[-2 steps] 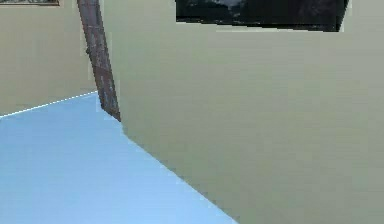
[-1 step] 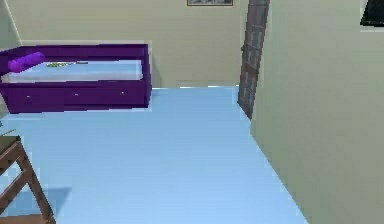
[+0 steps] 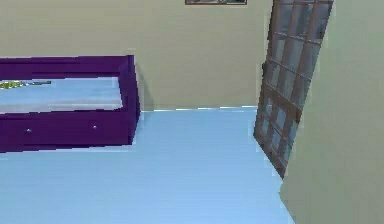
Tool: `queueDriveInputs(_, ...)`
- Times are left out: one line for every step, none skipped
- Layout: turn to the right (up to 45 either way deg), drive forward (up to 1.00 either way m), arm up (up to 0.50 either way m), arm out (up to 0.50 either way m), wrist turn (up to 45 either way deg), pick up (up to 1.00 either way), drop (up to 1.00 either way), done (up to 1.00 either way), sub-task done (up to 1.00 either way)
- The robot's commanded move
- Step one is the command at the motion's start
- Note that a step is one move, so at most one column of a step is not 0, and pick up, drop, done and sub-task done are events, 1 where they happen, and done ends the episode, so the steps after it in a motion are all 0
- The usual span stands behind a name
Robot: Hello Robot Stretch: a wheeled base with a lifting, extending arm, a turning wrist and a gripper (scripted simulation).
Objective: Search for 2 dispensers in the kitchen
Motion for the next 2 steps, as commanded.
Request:
queueDriveInputs(0.0, 1.00, 0.00, 0.00, 0.0, 0.00, 0.00, 0.00, 0.00)
queueDriveInputs(0.0, 1.00, 0.00, 0.00, 0.0, 0.00, 0.00, 0.00, 0.00)
